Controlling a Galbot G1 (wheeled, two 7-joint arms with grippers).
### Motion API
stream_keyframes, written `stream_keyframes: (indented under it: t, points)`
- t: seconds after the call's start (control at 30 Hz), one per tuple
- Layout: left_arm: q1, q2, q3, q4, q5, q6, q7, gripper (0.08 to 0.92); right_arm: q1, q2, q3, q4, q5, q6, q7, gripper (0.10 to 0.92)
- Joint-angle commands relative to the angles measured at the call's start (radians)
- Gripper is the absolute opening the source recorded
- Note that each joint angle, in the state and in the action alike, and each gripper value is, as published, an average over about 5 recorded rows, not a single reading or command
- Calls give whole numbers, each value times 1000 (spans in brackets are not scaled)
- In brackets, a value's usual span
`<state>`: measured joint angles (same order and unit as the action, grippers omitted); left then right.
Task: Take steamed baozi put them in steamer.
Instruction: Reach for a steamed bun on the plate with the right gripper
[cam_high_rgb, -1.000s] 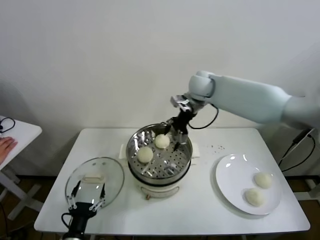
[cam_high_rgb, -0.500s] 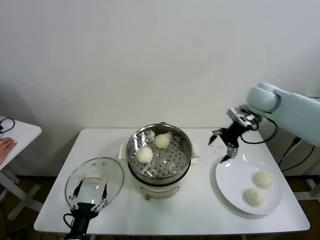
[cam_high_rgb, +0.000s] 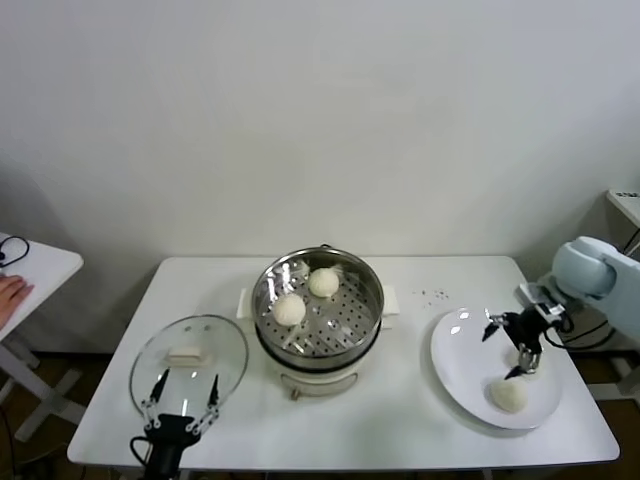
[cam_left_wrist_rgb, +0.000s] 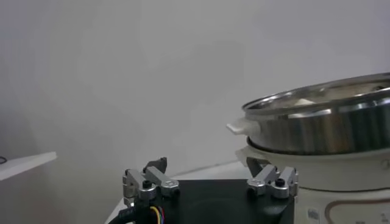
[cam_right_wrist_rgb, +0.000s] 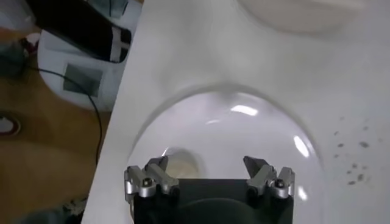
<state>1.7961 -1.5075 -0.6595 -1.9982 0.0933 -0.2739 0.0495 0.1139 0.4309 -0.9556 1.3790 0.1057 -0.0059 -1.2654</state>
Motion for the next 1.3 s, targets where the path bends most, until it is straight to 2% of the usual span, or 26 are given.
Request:
stream_keyframes:
  t: [0.03,1.03,1.3]
  points:
    - [13,1,-6,9,1,-8,0,823,-229,-33,129,-37,-154,21,27,823]
    - [2,3,-11,23,4,-1,-2,823,-276,48,164,-91,-216,28,52,821]
    - [1,3,-11,24,4,-1,-3,823,-268,54,168,-97,-208,31,51,724]
